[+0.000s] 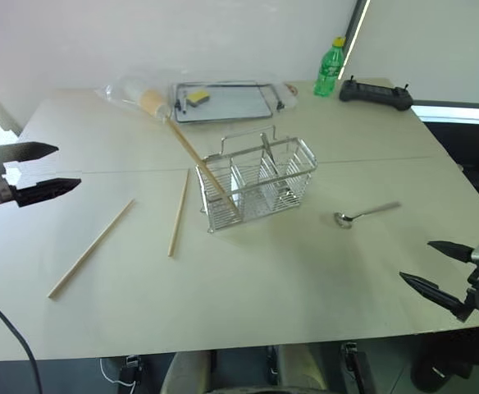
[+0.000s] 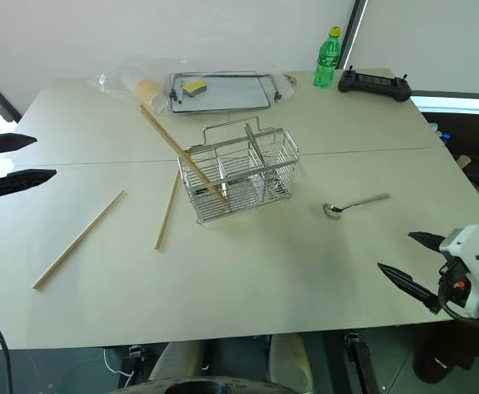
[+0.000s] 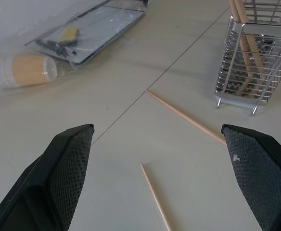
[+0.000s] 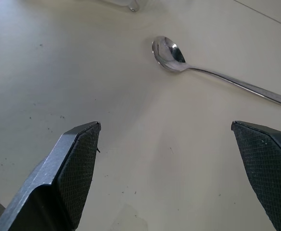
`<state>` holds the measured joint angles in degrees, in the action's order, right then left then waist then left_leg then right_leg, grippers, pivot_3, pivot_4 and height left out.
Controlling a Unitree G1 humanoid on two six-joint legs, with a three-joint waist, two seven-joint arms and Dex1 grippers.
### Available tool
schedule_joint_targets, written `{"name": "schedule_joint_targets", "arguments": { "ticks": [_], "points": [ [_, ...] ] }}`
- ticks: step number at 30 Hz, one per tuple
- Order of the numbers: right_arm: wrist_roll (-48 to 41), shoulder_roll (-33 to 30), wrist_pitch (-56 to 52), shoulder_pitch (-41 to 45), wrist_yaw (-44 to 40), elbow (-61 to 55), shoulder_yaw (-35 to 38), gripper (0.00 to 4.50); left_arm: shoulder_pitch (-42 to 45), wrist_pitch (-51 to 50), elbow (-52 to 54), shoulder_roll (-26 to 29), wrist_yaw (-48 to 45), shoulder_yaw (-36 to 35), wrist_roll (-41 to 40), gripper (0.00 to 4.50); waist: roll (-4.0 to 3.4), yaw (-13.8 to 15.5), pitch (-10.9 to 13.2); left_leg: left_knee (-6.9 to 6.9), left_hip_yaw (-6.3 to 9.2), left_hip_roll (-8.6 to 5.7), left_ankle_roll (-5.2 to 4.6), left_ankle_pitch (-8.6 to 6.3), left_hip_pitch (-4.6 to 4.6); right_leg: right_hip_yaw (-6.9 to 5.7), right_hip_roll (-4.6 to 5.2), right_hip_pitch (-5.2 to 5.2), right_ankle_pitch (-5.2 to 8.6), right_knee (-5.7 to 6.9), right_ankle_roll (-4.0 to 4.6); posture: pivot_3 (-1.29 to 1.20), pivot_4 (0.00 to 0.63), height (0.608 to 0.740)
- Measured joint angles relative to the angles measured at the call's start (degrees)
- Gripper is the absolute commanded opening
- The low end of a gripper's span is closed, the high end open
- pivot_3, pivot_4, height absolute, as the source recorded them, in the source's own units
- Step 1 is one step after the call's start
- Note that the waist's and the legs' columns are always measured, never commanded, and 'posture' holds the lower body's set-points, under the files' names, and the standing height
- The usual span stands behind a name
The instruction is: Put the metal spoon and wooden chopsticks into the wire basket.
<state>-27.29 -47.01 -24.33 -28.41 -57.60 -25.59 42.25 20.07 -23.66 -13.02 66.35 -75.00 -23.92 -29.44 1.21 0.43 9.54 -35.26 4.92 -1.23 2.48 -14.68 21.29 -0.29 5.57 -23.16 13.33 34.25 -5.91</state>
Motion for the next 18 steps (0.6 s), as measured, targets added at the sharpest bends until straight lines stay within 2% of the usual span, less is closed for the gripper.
{"name": "schedule_joint_targets", "arguments": {
  "ticks": [18],
  "points": [
    [-0.52,-0.37,-0.20,3.10,1.08,-0.07,0.00,4.50,-0.21,0.63,0.10,-0.12,-0.34,1.79,1.29,4.48,0.04,0.15,-0.02,-0.04,-0.02,0.00,0.00,0.00,-0.01,0.00,-0.01,0.01,-0.02,0.03,0.02,0.00,0.150,0.709]
  ]
}}
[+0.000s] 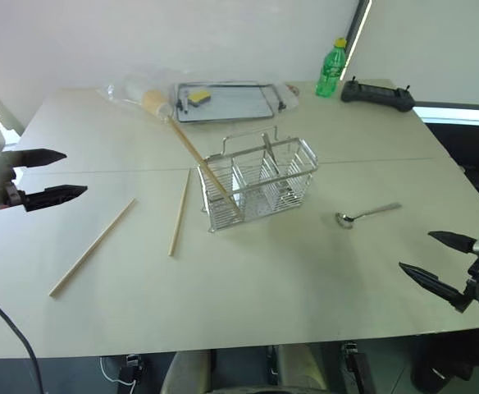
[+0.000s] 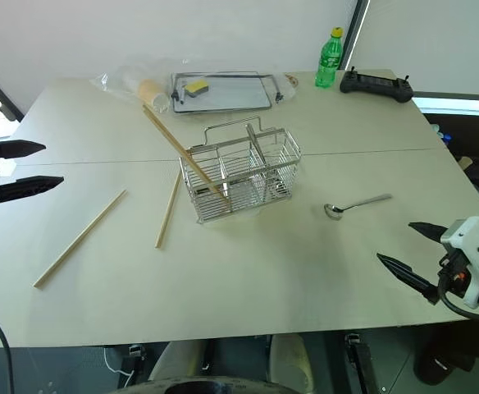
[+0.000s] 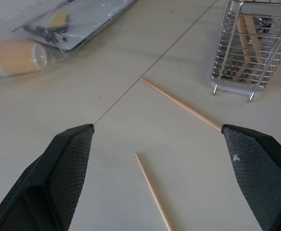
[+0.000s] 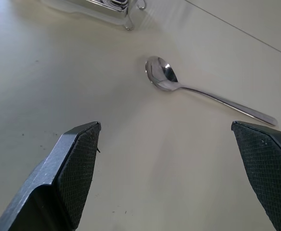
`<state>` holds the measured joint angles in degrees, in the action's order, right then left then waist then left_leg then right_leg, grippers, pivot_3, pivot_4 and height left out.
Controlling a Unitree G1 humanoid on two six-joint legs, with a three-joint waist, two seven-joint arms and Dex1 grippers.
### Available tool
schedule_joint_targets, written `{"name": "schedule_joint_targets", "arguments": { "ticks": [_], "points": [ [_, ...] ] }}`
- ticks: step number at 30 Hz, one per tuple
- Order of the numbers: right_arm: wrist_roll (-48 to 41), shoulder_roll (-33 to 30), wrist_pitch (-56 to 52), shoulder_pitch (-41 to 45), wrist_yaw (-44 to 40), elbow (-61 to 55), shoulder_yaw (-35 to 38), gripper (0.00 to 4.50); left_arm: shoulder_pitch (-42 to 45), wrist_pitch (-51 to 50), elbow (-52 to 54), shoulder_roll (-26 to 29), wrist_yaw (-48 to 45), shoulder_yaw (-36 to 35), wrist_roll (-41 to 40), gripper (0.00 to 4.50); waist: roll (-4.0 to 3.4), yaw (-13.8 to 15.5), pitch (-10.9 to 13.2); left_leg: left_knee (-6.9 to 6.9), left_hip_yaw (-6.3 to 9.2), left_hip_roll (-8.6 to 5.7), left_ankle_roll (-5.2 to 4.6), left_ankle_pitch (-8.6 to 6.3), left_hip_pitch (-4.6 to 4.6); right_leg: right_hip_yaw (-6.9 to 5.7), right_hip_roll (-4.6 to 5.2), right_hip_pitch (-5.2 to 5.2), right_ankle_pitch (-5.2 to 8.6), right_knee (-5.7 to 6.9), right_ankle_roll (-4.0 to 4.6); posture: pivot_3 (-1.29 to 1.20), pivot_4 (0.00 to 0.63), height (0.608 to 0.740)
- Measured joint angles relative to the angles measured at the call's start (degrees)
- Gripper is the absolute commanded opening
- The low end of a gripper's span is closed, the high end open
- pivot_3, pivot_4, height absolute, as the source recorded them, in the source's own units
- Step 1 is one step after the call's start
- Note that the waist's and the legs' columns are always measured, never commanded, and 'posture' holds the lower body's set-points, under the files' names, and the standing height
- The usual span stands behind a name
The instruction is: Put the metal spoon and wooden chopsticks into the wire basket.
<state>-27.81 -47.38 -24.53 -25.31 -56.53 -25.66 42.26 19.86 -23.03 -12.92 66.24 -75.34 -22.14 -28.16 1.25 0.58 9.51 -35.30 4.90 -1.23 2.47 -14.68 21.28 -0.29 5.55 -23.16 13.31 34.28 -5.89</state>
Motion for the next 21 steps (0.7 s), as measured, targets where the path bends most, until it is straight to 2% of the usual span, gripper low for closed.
{"name": "schedule_joint_targets", "arguments": {
  "ticks": [7,15,18,21],
  "points": [
    [0.63,-1.44,0.19,1.30,-0.32,0.94,-0.36,4.50,0.10,-0.19,1.97,-0.40,0.46,0.01,-0.10,4.48,0.00,0.00,0.00,-0.04,-0.01,0.00,0.00,0.00,0.00,0.00,0.00,0.01,-0.01,0.01,0.00,0.00,0.150,0.709],
    [2.31,-11.01,3.33,10.19,-5.67,8.75,-3.30,4.50,0.23,-4.52,12.17,-5.15,2.24,1.15,-4.84,4.48,0.01,-0.06,0.00,-0.19,-0.03,-0.01,-0.01,0.00,0.01,0.00,-0.02,0.05,-0.05,0.06,0.02,0.00,0.150,0.709],
    [3.94,-15.85,6.98,14.49,-10.54,13.89,-7.95,4.50,-0.01,-7.80,18.53,-6.26,2.32,3.25,-7.63,4.48,0.00,-0.23,0.00,-0.26,-0.05,-0.02,-0.03,-0.01,0.02,0.00,-0.02,0.07,-0.06,0.06,0.02,0.00,0.150,0.709],
    [5.22,-20.10,11.30,22.99,-15.50,19.25,-15.08,4.50,0.83,-10.91,25.53,-7.01,2.26,6.38,-10.74,4.48,-0.05,-0.45,0.04,-0.37,-0.06,-0.03,-0.05,-0.03,0.02,0.00,-0.02,0.11,-0.11,0.06,0.00,0.00,0.150,0.709]
  ]
}}
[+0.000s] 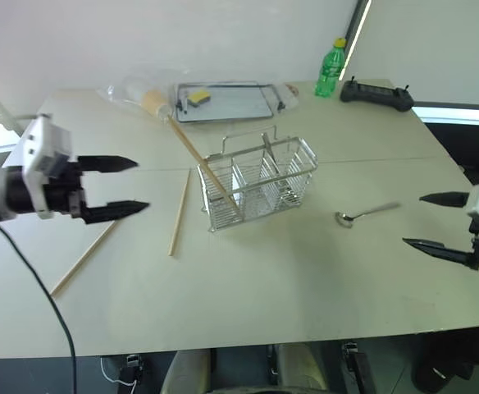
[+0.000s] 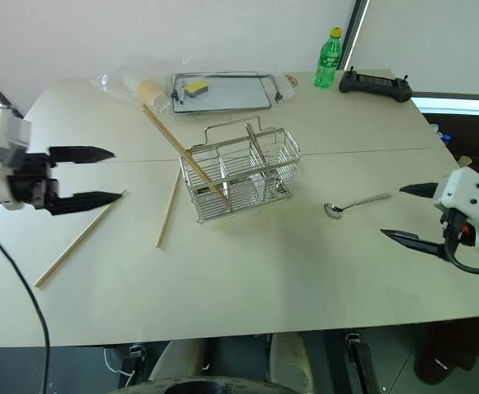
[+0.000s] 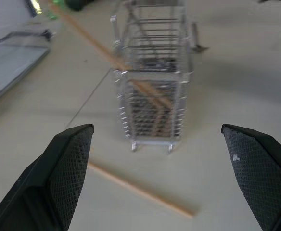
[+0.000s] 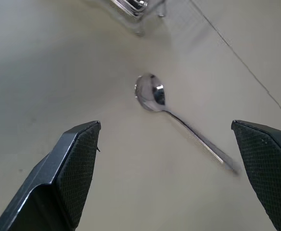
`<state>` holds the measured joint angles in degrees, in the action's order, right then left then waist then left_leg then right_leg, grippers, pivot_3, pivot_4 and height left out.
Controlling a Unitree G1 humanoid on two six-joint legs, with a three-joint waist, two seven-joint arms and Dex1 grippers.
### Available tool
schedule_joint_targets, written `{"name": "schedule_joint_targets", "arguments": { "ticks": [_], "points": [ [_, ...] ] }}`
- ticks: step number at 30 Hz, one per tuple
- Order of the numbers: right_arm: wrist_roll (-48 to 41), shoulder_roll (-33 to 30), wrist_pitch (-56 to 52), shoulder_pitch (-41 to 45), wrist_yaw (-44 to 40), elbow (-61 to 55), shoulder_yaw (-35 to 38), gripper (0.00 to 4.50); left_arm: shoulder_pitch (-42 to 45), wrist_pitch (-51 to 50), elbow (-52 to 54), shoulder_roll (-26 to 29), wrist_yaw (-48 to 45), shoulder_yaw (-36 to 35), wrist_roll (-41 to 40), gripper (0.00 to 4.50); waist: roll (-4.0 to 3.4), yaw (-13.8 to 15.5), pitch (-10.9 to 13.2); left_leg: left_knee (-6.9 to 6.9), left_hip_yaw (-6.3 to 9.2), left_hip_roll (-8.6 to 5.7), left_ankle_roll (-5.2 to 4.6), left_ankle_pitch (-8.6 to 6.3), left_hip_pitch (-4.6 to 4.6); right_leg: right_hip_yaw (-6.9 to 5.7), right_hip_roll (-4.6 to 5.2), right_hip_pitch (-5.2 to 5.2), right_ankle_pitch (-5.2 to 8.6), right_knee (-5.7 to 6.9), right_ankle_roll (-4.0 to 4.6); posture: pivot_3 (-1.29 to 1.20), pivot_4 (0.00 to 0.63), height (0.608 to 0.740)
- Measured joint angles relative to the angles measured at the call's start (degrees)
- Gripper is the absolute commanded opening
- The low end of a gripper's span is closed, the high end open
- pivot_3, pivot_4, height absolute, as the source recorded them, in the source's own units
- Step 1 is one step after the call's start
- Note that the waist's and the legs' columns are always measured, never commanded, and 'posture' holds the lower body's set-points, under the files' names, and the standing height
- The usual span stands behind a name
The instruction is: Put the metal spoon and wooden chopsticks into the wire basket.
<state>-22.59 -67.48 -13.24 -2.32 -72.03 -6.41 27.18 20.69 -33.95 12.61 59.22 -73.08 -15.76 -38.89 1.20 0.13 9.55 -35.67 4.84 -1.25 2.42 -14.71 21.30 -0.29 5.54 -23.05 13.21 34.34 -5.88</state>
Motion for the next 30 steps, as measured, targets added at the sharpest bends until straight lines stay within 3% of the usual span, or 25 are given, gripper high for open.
{"name": "schedule_joint_targets", "arguments": {
  "ticks": [5,11,15,23,30],
  "points": [
    [4.47,-1.38,7.56,18.43,-8.73,9.27,-16.49,4.50,2.44,-2.75,7.72,-1.54,0.09,5.58,-3.01,4.48,-0.07,-0.96,0.05,-0.02,0.00,-0.02,0.00,0.00,-0.02,0.00,-0.01,0.06,-0.01,-0.01,-0.01,0.00,0.150,0.709],
    [16.31,4.79,21.19,39.67,-17.35,27.37,-33.62,4.50,4.19,-3.52,10.19,-3.24,1.75,8.02,-4.25,4.48,-0.12,-1.30,0.08,-0.05,-0.06,-0.03,-0.05,-0.03,0.02,0.00,-0.06,-0.04,-0.12,0.00,-0.21,0.00,0.150,0.709],
    [21.77,8.80,28.01,49.28,-19.87,39.69,-41.56,4.50,4.16,-4.65,11.68,-3.73,4.17,7.85,-5.18,4.48,-0.14,-1.23,0.10,-0.08,-0.06,-0.04,-0.04,-0.03,0.05,0.01,-0.05,-0.06,-0.13,0.02,-0.21,0.00,0.150,0.709],
    [31.57,15.51,37.42,61.05,-18.83,61.81,-49.97,4.50,1.41,-7.50,17.21,-3.68,9.76,5.00,-9.32,4.48,-0.14,-1.09,0.10,-0.14,-0.03,-0.07,-0.03,-0.02,0.07,0.02,-0.06,-0.05,-0.12,0.04,-0.19,0.00,0.150,0.709],
    [38.19,18.25,41.14,63.50,-12.74,73.66,-51.06,4.50,-0.19,-9.88,20.21,-2.21,12.52,2.52,-13.02,4.48,-0.15,-1.30,0.10,-0.18,-0.03,-0.08,-0.03,-0.02,0.04,0.04,-0.06,-0.05,-0.12,0.13,-0.18,0.00,0.150,0.709]
  ]
}}
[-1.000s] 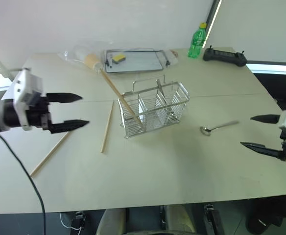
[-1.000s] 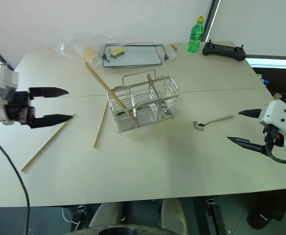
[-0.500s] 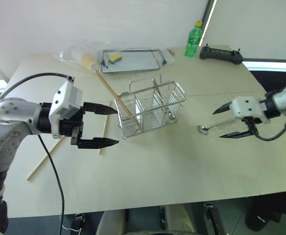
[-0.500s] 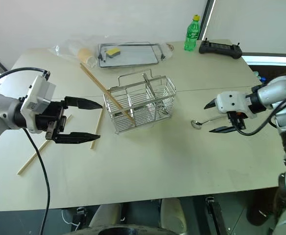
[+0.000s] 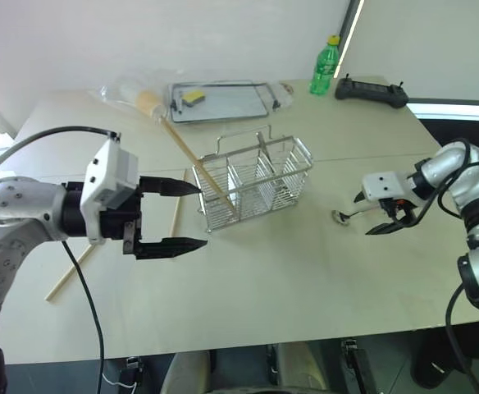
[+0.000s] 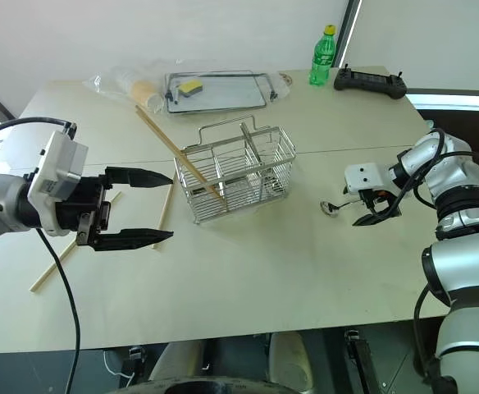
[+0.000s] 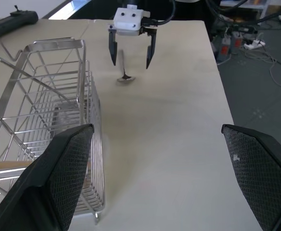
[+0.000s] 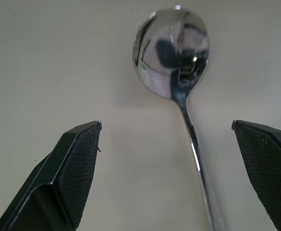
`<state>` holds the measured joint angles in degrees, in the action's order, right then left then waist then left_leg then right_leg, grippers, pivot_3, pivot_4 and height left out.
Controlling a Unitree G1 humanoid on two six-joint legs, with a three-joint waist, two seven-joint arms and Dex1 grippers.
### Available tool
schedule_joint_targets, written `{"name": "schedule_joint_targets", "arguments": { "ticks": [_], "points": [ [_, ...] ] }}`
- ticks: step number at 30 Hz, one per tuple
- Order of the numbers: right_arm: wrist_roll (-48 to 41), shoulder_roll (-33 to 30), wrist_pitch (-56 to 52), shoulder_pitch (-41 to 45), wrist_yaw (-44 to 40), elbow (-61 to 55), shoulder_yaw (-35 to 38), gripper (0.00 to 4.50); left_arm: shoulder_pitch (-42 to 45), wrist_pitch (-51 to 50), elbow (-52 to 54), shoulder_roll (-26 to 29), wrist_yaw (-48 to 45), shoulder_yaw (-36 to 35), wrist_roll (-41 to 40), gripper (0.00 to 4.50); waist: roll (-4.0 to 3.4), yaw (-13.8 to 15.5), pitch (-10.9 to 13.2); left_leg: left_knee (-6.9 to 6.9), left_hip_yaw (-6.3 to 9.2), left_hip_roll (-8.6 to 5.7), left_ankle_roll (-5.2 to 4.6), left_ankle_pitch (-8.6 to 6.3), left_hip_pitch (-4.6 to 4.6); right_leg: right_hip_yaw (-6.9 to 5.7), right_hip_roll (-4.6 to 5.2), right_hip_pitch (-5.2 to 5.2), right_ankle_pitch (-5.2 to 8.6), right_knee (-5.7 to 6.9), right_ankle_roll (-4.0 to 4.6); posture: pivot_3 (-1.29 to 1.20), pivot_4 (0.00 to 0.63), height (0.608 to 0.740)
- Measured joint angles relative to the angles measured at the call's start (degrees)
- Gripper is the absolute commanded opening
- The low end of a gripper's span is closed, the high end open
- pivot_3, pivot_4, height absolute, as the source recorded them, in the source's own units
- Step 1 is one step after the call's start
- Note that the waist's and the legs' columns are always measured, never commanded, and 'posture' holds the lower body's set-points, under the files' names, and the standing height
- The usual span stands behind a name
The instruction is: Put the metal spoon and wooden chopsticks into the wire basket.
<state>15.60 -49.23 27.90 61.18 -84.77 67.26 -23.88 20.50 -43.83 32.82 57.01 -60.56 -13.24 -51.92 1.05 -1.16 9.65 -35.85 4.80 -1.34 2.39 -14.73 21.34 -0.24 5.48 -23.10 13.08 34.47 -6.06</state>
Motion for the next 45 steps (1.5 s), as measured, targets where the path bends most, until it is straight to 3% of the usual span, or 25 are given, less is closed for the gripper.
{"name": "schedule_joint_targets", "arguments": {
  "ticks": [12,21,35,38,42,45],
  "points": [
    [3.68,3.05,1.24,1.97,6.32,4.49,0.10,4.50,-0.06,-0.73,1.25,4.25,-2.65,-0.94,-2.55,4.48,0.00,0.01,0.00,-0.03,0.00,0.00,0.00,0.00,0.00,0.01,-0.02,0.01,0.00,0.03,0.00,0.00,0.150,0.709],
    [3.86,3.15,1.25,1.95,5.16,4.90,1.05,0.04,2.21,-0.31,0.93,4.27,-3.21,0.79,-2.20,4.50,-0.01,-0.08,0.00,-0.04,0.00,-0.01,0.00,0.00,-0.01,0.02,-0.02,0.01,-0.01,0.04,-0.02,0.00,0.150,0.709],
    [3.79,3.14,1.17,1.87,4.34,4.82,2.38,0.04,4.76,0.62,-1.00,3.81,-3.63,2.47,-0.90,4.50,0.00,-0.08,0.00,-0.06,0.00,-0.02,0.00,0.00,-0.02,0.03,-0.02,0.01,-0.01,0.09,-0.02,0.00,0.150,0.709],
    [3.79,3.14,1.03,1.86,4.46,4.82,2.41,0.92,5.06,0.91,-1.48,3.62,-3.79,3.01,-0.25,4.50,0.00,-0.07,0.00,-0.06,0.00,-0.02,0.00,0.00,-0.01,0.03,-0.02,0.01,-0.01,0.09,-0.02,0.00,0.150,0.709],
    [3.98,3.14,1.29,1.86,6.21,4.81,2.41,2.92,5.10,1.69,-1.87,3.51,-4.17,3.04,0.23,4.50,0.00,-0.08,0.00,-0.06,0.00,-0.02,0.00,0.00,-0.02,0.03,-0.02,0.01,-0.01,0.10,-0.02,0.00,0.150,0.709],
    [4.77,3.14,1.26,1.86,7.97,4.83,2.36,2.92,5.10,1.90,-1.87,3.50,-4.17,3.03,0.23,4.50,0.00,-0.06,0.00,-0.06,0.00,-0.02,0.00,0.00,-0.02,0.03,-0.02,0.01,-0.01,0.10,-0.02,0.00,0.150,0.709]
  ]
}}
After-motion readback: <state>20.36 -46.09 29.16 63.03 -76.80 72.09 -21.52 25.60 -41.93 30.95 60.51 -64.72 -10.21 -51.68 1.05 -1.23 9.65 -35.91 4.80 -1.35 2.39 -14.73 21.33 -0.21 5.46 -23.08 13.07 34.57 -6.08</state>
